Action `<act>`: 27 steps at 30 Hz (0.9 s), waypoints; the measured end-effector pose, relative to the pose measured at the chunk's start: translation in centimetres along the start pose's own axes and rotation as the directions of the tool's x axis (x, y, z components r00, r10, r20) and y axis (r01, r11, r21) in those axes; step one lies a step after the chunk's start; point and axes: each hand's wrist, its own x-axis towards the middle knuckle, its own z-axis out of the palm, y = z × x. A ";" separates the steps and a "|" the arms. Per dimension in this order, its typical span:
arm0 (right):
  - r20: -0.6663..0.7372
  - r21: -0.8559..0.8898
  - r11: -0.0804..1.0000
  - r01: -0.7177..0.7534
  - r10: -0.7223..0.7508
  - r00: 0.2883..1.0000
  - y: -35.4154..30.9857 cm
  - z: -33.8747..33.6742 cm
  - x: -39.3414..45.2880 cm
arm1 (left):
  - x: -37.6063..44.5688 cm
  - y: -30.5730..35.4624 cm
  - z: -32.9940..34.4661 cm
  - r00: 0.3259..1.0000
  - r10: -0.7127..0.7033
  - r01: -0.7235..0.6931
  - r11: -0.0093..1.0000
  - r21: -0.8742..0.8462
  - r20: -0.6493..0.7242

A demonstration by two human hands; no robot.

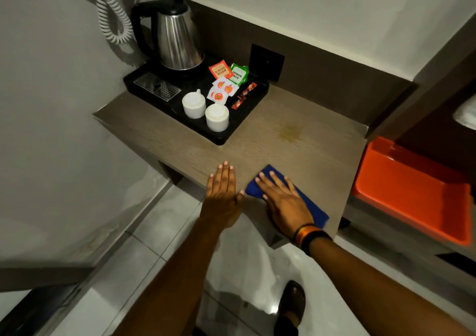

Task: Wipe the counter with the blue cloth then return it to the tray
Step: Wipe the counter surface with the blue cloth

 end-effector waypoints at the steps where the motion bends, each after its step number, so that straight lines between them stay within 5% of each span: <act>1: 0.007 -0.004 1.000 0.029 -0.029 1.000 1.1 -0.4 -1.3 | 0.0 0.0 -0.2 1.000 -0.007 0.007 1.000 -0.011 0.009; 8: -0.149 0.044 0.967 -0.253 0.256 0.955 5.5 -2.5 5.2 | 0.6 -0.7 0.2 0.999 0.001 -0.001 1.000 0.005 0.034; 16: -0.009 0.029 1.000 -0.001 0.001 1.000 1.9 -0.5 0.4 | 1.4 -0.7 -0.9 0.998 0.048 -0.048 0.999 -0.002 0.032; 23: -0.165 0.085 0.959 -0.272 0.282 0.945 8.9 -3.5 6.3 | 2.8 -1.4 -0.5 0.994 0.101 -0.102 0.994 -0.036 -0.028; 27: -0.149 0.117 0.963 -0.245 0.260 0.954 6.8 -3.0 10.5 | 3.4 -1.9 -0.2 0.989 0.146 -0.146 0.989 -0.003 -0.005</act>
